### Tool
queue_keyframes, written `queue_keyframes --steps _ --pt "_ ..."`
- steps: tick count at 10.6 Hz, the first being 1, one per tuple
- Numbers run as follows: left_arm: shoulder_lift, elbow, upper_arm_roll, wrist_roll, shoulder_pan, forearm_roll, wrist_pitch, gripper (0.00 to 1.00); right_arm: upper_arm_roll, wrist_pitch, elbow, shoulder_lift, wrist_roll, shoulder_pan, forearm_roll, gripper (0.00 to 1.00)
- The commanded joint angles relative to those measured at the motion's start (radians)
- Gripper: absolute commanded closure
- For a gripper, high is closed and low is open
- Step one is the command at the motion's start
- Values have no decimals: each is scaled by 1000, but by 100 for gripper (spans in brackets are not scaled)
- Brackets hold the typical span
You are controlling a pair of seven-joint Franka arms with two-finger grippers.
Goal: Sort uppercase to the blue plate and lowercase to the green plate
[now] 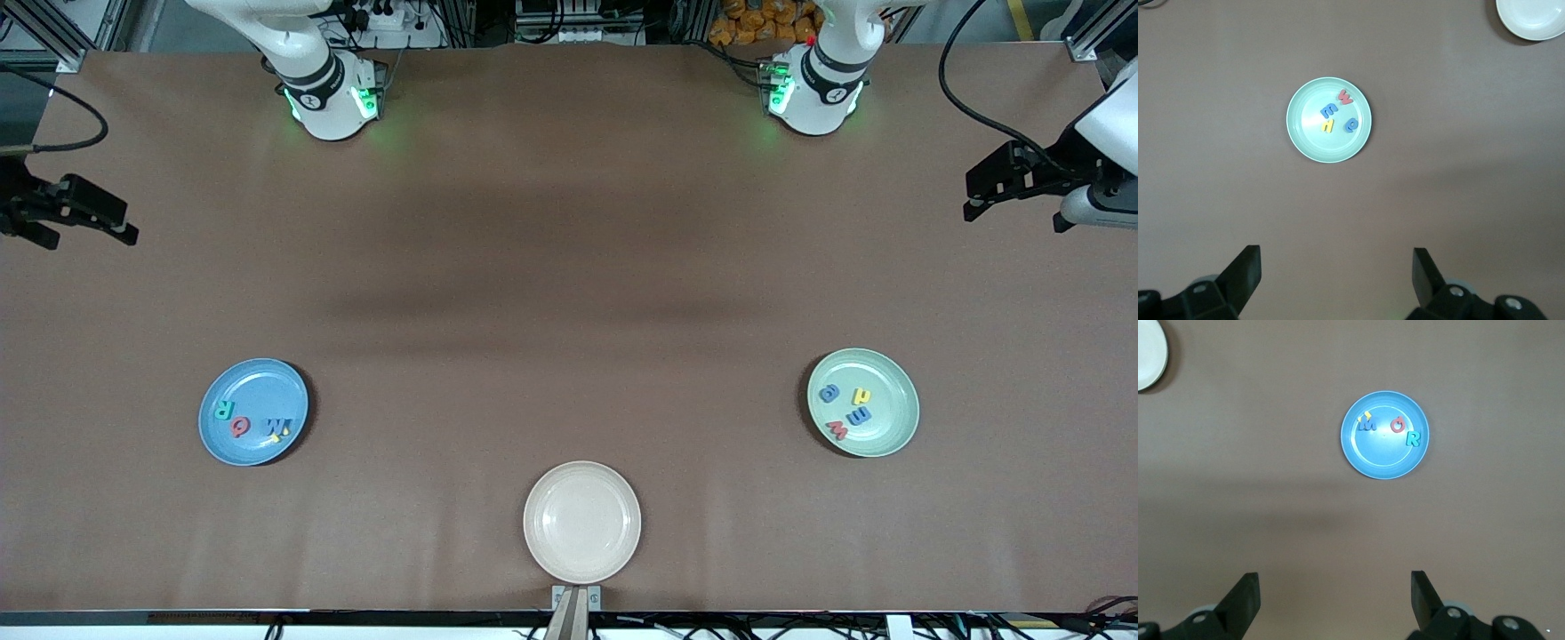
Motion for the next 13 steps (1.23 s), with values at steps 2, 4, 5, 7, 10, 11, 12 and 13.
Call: queue_keyframes --steps 2,4,5,7,10,11,12,13 --pt "-25 -18 18 36 -26 -12 6 0 -2 -14 -16 -33 -15 32 -49 0" --pt "-25 -13 18 26 -28 -13 6 0 -8 11 -16 -35 -15 30 -61 0" --pt "-24 -9 18 20 -28 -13 6 0 -11 31 -25 -35 -14 30 -61 0" --pt "-21 -7 19 19 -28 -12 6 0 -11 70 -62 -56 -14 27 -60 0" --pt "-18 -6 21 14 -23 -7 6 0 -13 67 -60 -58 -14 23 -58 0" --pt "-18 -6 19 14 -17 -7 6 0 -14 67 -62 -64 -14 23 -58 0" --pt "-18 -6 21 14 -13 -7 6 0 -22 64 -62 -66 -14 26 -57 0" --pt "-18 -6 21 13 -12 -8 6 0 -26 64 -62 -69 -15 27 -57 0"
